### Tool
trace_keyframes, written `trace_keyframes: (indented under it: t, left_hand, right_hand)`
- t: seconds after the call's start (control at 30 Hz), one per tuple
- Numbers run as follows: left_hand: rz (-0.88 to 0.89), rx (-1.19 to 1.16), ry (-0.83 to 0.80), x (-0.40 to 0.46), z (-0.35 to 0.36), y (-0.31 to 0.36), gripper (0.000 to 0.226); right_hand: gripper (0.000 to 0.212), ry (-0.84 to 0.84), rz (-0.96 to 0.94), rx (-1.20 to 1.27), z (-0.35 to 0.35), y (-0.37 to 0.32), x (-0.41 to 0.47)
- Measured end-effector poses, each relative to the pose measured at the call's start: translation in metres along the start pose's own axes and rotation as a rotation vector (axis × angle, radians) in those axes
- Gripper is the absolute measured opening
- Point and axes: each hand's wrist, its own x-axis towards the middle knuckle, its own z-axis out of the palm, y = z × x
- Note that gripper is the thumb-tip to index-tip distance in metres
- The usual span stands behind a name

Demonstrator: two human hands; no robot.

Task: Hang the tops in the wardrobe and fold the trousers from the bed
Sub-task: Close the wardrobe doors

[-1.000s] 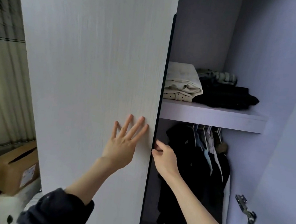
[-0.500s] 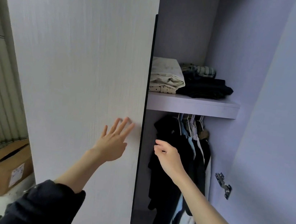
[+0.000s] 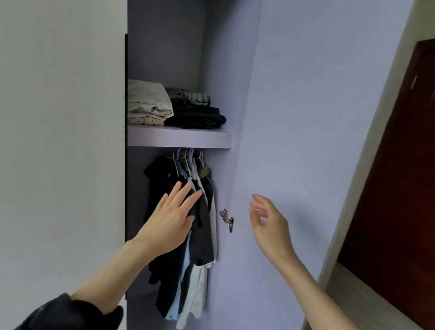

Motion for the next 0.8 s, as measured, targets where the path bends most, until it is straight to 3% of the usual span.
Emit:
trace_keyframes:
  t: [0.17,0.23,0.37,0.67,0.8]
  left_hand:
    - [0.119,-0.029,0.010,0.010,0.016,0.072,0.056]
    - [0.137,-0.037,0.013,0.017,0.022,0.094,0.056]
    - [0.153,-0.021,0.018,0.029,0.030,0.126,0.058]
    - [0.102,0.003,0.152,0.031,0.031,0.153,0.073]
    - [-0.004,0.026,0.221,0.022,0.024,0.140,0.091]
  right_hand:
    - [0.040,0.364,-0.068,-0.218,-0.077,0.017,-0.005]
    - [0.052,0.442,0.008,-0.256,-0.101,0.026,0.001]
    - [0.066,0.216,0.191,-0.112,-0.124,0.043,0.017]
    - [0.032,-0.016,0.145,0.394,-0.141,0.044,0.008]
    - [0.049,-0.223,0.021,0.411,-0.106,0.018,0.006]
